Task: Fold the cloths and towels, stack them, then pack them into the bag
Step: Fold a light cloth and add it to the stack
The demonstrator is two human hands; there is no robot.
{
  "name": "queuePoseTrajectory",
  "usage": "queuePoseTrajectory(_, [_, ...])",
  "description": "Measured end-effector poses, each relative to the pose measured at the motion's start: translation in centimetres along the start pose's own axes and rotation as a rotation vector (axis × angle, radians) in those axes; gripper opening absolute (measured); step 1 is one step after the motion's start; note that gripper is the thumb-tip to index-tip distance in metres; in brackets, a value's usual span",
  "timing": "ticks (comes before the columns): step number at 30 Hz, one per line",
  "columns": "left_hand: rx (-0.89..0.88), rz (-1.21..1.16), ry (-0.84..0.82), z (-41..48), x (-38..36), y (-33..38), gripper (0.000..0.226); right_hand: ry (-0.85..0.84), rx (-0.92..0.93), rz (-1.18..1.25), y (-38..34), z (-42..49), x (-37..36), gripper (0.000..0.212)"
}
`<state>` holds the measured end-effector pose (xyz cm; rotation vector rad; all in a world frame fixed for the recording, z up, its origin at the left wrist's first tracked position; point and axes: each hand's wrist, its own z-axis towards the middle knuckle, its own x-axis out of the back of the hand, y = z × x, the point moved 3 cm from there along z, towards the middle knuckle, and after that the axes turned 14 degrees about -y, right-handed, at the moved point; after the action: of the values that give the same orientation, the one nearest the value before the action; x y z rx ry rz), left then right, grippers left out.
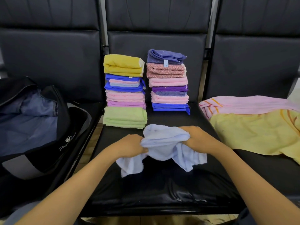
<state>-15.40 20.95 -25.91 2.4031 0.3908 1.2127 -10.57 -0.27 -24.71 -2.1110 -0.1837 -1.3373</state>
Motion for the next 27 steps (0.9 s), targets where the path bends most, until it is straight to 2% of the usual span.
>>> queuePoseTrajectory(2, [-0.076,-0.131,0.041,-0.2,0.8,-0.5,0.017,-0.042,0.104,0.356,-0.7,-0.8,0.0,0.022])
queuePoseTrajectory(3, [-0.148,-0.27,0.047,-0.5,1.1,-0.4,0.015,-0.085,0.157,0.54,-1.2,-1.2,0.1,0.026])
queuePoseTrajectory(4, [-0.227,-0.46,0.035,-0.7,1.4,-0.4,0.015,-0.143,0.19,0.655,-1.4,-1.5,0.0,0.032])
queuePoseTrajectory(5, [-0.283,-0.636,0.021,-1.0,1.6,-0.3,0.018,-0.196,0.194,0.667,-1.5,-1.6,0.0,0.036])
queuePoseTrajectory(7, [-0.311,-0.821,0.022,-1.5,1.7,0.1,0.019,-0.257,0.117,0.506,-1.0,-1.6,-0.3,0.043])
queuePoseTrajectory(9, [-0.307,-0.788,0.021,-1.9,1.9,0.6,0.021,-0.269,0.01,0.327,-0.2,-1.6,-0.5,0.044])
queuePoseTrajectory(11, [-0.309,-0.732,-0.107,-2.2,1.6,1.0,0.043,-0.228,-0.102,0.084,0.2,-1.5,-0.2,0.033])
queuePoseTrajectory(12, [-0.281,-0.698,-0.184,-2.3,1.3,1.1,0.05,-0.173,-0.164,-0.069,0.2,-1.4,0.2,0.026])
queuePoseTrajectory(14, [-0.176,-0.519,-0.255,-2.3,0.7,1.0,0.057,0.039,-0.231,-0.311,-0.1,-1.4,1.4,0.013])
queuePoseTrajectory(16, [-0.054,-0.283,-0.23,-1.6,0.3,0.5,0.057,0.204,-0.239,-0.382,-0.1,-1.0,2.0,0.014])
queuePoseTrajectory(18, [-0.002,-0.199,-0.153,-1.1,0.3,0.1,0.04,0.228,-0.217,-0.378,-0.1,-0.9,2.0,0.013])
queuePoseTrajectory(20, [-0.06,-0.283,-0.131,-1.0,0.5,-0.2,0.029,0.143,-0.151,-0.219,0.1,-1.0,1.8,0.008])
queuePoseTrajectory(24, [-0.261,-0.613,-0.177,-1.8,0.9,0.0,0.032,-0.05,0.059,0.395,0.7,-1.7,1.3,0.006])
queuePoseTrajectory(25, [-0.289,-0.694,-0.179,-1.8,1.0,0.0,0.034,-0.076,0.093,0.506,0.7,-1.9,1.2,0.009])
queuePoseTrajectory(27, [-0.34,-0.801,-0.173,-1.9,1.4,0.2,0.039,-0.129,0.125,0.639,0.5,-2.2,1.3,0.03])
